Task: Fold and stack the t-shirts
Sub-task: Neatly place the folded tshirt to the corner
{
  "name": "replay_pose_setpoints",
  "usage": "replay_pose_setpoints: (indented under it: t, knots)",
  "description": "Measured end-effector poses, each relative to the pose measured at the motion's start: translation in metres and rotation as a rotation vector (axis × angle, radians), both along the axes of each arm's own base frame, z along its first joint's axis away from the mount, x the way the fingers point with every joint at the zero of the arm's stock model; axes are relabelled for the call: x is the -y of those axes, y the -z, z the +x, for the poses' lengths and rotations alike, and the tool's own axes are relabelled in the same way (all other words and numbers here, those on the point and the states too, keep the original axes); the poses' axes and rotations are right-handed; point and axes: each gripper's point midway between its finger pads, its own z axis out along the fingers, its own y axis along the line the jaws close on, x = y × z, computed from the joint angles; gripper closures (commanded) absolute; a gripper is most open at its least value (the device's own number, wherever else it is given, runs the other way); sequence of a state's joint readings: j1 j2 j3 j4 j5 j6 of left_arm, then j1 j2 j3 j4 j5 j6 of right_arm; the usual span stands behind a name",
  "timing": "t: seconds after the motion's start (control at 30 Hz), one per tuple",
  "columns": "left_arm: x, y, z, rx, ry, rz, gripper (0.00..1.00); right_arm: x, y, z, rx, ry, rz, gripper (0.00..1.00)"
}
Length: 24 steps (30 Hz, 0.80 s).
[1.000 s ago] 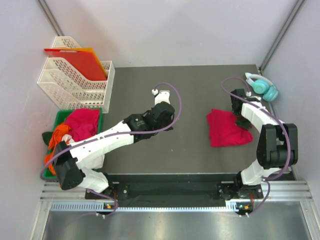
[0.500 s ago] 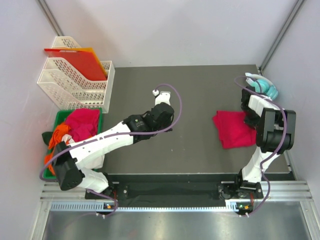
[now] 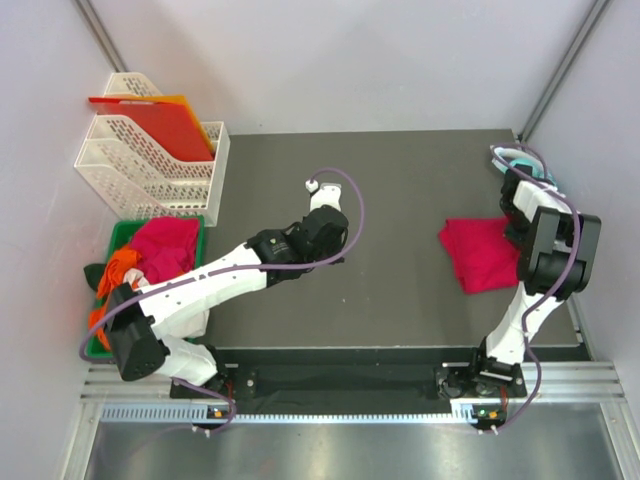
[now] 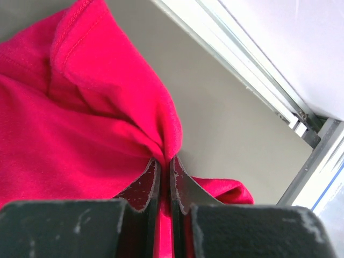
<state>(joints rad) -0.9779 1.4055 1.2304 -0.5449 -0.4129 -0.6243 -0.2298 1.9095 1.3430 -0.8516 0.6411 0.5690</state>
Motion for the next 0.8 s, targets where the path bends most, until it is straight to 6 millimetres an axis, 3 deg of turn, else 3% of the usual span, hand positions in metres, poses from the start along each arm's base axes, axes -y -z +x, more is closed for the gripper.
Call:
replay_pose_setpoints:
  t: [0.47, 0.53, 0.63, 0.73, 0.8]
  knots:
    - [0.002, 0.016, 0.002, -0.020, 0.007, 0.044, 0.76, 0.011, 0.016, -0.007, -0.027, 0.049, 0.029, 1.00]
    - [0.002, 0.016, 0.002, -0.019, 0.012, 0.050, 0.75, 0.008, 0.018, -0.003, -0.014, 0.037, 0.050, 0.94]
    - [0.002, 0.016, 0.002, -0.017, 0.020, 0.052, 0.74, -0.003, 0.014, 0.013, 0.039, -0.012, 0.078, 0.62]
    - [0.002, 0.016, 0.002, -0.013, 0.024, 0.054, 0.72, -0.021, -0.001, 0.035, 0.120, -0.090, 0.086, 0.44]
    - [0.003, 0.015, 0.003, -0.009, 0.026, 0.053, 0.71, -0.031, -0.016, 0.046, 0.181, -0.127, 0.080, 0.39]
